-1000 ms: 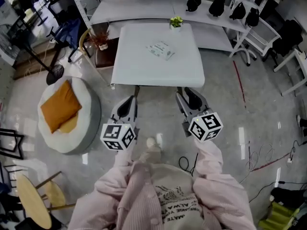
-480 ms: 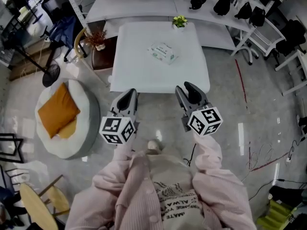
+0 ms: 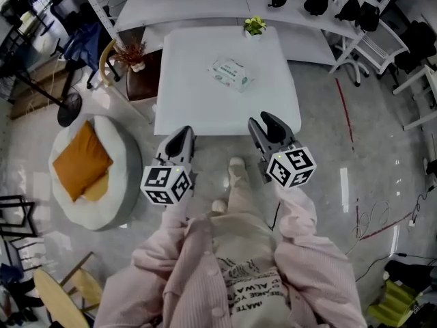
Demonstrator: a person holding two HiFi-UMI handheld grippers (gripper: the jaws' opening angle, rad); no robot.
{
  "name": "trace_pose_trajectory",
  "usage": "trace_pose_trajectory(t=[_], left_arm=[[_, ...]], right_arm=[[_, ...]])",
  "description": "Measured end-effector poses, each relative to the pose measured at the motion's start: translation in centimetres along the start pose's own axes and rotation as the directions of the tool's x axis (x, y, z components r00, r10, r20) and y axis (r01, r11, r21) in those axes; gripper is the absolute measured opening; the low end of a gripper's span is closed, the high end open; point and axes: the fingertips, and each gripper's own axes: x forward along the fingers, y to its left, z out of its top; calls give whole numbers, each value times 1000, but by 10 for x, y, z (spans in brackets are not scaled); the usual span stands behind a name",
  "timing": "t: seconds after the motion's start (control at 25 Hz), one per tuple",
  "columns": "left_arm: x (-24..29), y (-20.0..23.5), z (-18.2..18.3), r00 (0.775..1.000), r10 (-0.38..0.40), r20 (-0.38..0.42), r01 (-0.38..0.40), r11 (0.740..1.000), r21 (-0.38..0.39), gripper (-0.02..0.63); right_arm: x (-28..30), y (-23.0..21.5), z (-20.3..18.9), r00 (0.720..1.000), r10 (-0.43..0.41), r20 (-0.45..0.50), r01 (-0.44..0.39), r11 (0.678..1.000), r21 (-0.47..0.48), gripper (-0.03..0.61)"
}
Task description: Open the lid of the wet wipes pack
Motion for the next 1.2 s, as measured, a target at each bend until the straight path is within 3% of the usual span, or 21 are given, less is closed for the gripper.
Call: trace_pose_trajectory(t=[0.28,0.68,1.2], left_arm=[[55,23,8,1000,9,-18,-9,1000,-7,0],[145,64,11,995,40,-91,-46,997,-64,0],[237,98,-23,977,98,-189,-128,980,-154,0]], right_arm=[[48,-41,5,1000,-4,-21,4,1000,-3,129],[137,-98,0,990,27,-137,-30,999,-17,129],[231,-156,-35,944,132,-302,-147,989,-26,129]])
